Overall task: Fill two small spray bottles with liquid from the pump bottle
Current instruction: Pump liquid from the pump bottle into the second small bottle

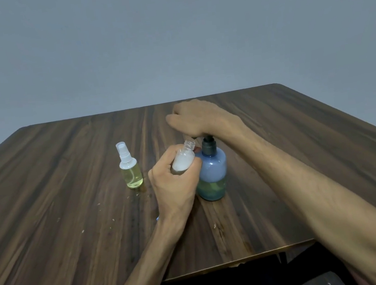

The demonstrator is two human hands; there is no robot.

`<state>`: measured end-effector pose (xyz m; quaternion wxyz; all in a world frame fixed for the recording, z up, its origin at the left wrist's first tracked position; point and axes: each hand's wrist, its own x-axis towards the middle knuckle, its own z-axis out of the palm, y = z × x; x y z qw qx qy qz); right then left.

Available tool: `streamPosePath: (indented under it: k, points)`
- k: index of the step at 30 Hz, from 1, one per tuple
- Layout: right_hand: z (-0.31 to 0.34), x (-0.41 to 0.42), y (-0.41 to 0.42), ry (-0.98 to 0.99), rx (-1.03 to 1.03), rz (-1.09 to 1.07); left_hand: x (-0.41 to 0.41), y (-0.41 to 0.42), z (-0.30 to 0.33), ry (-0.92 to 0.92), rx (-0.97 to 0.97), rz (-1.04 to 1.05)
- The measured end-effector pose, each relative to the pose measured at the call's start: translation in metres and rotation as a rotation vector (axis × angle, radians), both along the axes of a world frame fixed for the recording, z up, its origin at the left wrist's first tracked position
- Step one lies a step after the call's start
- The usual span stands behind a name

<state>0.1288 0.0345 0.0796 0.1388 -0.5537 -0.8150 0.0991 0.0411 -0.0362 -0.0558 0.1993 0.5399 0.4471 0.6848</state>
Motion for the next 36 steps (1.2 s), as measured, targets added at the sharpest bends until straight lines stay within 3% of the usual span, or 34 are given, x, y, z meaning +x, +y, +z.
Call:
streamPosePath:
  k: [9, 13, 17, 36]
  points:
    - [-0.003, 0.001, 0.001, 0.059, 0.039, 0.016, -0.003, 0.001, 0.000, 0.033, 0.011, 0.002]
    - [-0.005, 0.001, 0.006, -0.029, -0.003, 0.017, 0.001, 0.002, 0.001, 0.022, -0.013, 0.008]
    - [0.002, 0.001, 0.005, 0.030, 0.082, 0.033, 0.000, -0.001, 0.002, 0.011, 0.001, -0.007]
    - [0.012, 0.000, 0.008, 0.107, -0.007, -0.008, -0.002, -0.001, 0.003, 0.034, 0.014, 0.003]
